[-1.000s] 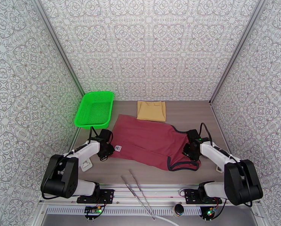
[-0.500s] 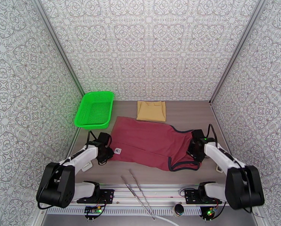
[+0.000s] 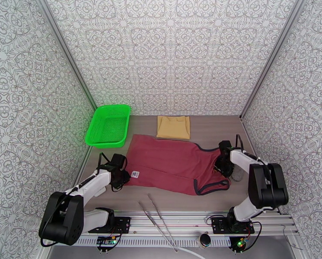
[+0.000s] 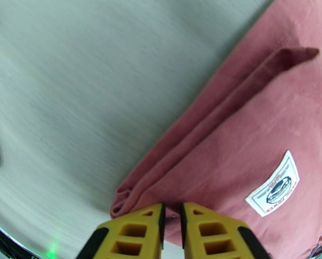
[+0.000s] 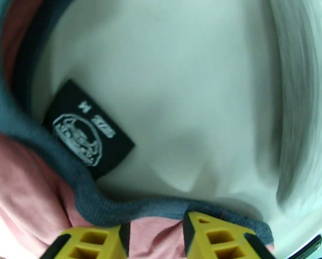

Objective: Fold and stack the mixed laundry pile

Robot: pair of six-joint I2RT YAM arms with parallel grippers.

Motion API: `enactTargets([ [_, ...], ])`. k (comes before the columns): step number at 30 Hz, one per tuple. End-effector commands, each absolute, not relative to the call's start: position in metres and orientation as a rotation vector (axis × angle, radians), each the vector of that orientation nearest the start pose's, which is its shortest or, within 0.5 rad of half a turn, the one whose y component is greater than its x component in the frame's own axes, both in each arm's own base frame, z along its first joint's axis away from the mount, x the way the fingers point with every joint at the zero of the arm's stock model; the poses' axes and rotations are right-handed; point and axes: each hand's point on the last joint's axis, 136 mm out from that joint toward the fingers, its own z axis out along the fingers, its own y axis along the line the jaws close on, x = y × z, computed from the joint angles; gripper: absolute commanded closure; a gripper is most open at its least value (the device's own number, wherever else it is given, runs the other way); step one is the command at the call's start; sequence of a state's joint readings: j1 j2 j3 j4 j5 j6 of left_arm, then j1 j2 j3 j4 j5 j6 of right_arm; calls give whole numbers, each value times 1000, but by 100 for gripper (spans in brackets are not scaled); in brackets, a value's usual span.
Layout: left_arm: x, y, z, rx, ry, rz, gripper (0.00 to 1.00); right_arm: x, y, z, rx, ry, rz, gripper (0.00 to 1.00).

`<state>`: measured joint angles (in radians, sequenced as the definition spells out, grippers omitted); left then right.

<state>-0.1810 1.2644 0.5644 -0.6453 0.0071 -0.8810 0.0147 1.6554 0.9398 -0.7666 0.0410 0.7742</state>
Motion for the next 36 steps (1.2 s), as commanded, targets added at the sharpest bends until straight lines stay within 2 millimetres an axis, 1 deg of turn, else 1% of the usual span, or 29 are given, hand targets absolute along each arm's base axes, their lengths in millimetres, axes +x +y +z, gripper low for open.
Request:
enactTargets([
  [1, 176, -47, -5, -1087, 2892, -141, 79, 308, -18, 13, 1112, 2793, -32, 60],
  [4, 173, -50, -5, -1091, 2886, -150, 78, 310, -32, 17, 1148, 2763, -51, 59],
  [8, 169, -53, -5, -1082, 2893, -132, 78, 302, -47, 25, 1184, 2730, -85, 58],
  [13, 166, -57, -5, -1071, 2895, -130, 77, 284, -49, 25, 1192, 2729, -94, 56],
  [17, 167, -59, 1, -1050, 2888, -131, 69, 278, -53, 30, 1171, 2727, -115, 55],
  [19, 167, -59, 6, -1037, 2882, -127, 65, 278, -54, 35, 1155, 2724, -119, 55],
  [22, 167, -57, 16, -1026, 2863, -115, 57, 287, -54, 51, 1095, 2711, -91, 55],
  [25, 167, -49, 28, -1004, 2836, -64, 53, 297, -48, 75, 954, 2722, -36, 56],
  [27, 169, -42, 38, -987, 2815, -23, 49, 297, -42, 91, 860, 2728, -1, 57],
  [28, 171, -40, 43, -976, 2806, -13, 47, 295, -40, 96, 842, 2731, 6, 58],
  [29, 174, -39, 48, -964, 2799, -5, 45, 291, -34, 102, 816, 2738, 30, 60],
  [31, 179, -38, 55, -943, 2791, 7, 43, 282, -15, 106, 772, 2758, 86, 64],
  [34, 187, -41, 62, -905, 2792, 3, 43, 266, 24, 99, 703, 2789, 158, 67],
  [35, 189, -43, 63, -896, 2794, -5, 43, 259, 40, 92, 682, 2802, 188, 69],
  [36, 191, -46, 64, -887, 2795, -14, 45, 253, 51, 85, 676, 2814, 212, 72],
])
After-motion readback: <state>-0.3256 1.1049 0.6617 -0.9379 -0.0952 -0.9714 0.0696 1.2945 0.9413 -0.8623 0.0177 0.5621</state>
